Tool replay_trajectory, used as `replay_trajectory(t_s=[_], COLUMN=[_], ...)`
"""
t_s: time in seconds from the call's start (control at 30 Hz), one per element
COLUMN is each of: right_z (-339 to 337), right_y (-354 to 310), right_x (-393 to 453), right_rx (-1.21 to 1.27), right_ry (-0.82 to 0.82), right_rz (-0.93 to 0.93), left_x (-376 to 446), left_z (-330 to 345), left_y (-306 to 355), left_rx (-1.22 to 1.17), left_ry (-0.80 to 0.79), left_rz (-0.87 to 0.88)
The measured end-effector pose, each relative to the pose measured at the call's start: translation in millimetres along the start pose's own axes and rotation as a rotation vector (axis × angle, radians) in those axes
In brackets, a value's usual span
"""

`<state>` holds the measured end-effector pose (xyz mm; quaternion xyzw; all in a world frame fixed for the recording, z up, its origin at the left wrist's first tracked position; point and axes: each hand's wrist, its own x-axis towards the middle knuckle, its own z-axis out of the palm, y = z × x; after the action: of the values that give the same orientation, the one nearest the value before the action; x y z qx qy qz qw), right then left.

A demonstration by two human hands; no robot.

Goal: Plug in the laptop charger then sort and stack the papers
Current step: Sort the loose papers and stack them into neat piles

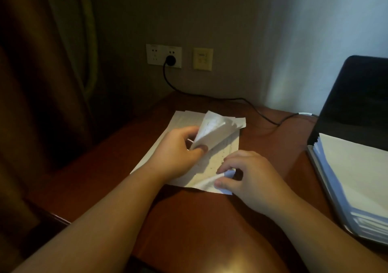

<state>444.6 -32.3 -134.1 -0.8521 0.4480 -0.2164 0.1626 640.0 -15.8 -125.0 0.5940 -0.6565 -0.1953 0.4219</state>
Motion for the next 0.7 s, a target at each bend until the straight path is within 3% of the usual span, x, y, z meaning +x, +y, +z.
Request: replay_trajectory(t_s=[0.2,0.47,0.7], right_z=[-7,-10,-8], right_y=[-2,3,-7], right_x=[2,3,5], right_rx=[0.268,0.481,1.141], right_ry=[0.233,0.279,0.329], right_rz=[0.145,0.268,0.511], left_x=[0,1,-3], left_z=[-4,-4,-1], left_y=[1,2,9], left_rx=[-0.098,-0.084,-0.079], left_ry=[-0.133,-0.205,-0.253], left_rz=[0.031,0.049,0.067])
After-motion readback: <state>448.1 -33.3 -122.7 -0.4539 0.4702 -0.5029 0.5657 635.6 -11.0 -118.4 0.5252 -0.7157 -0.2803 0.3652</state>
